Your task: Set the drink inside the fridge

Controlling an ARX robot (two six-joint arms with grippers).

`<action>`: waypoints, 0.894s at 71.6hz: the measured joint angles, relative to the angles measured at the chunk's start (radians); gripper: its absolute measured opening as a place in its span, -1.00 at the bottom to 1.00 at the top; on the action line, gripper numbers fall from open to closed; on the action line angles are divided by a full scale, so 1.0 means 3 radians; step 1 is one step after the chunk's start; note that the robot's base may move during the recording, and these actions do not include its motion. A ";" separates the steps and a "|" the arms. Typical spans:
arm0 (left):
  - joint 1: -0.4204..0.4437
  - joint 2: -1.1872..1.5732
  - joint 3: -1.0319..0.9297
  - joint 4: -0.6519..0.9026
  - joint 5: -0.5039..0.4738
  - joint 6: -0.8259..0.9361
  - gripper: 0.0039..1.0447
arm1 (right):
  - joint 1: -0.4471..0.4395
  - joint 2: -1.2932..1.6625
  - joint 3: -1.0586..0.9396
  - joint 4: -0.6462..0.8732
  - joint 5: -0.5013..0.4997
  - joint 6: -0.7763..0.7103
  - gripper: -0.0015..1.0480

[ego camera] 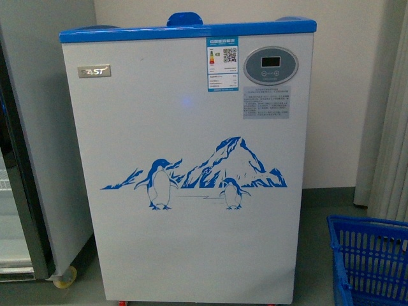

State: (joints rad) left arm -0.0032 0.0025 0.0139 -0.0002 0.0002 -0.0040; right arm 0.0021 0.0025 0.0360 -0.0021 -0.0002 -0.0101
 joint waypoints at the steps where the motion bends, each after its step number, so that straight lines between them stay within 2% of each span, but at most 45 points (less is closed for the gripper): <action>1: 0.0000 0.0000 0.0000 0.0000 0.0000 0.0000 0.85 | 0.0000 0.0000 0.0000 0.0000 0.0000 0.0000 0.86; 64: 0.0000 0.0000 0.0000 0.0000 -0.0003 0.0000 0.85 | 0.0000 -0.0001 0.0000 0.0000 0.0001 0.0000 0.86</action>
State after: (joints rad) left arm -0.0032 0.0025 0.0139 -0.0002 -0.0006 -0.0040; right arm 0.0021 0.0021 0.0360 -0.0021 0.0002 -0.0101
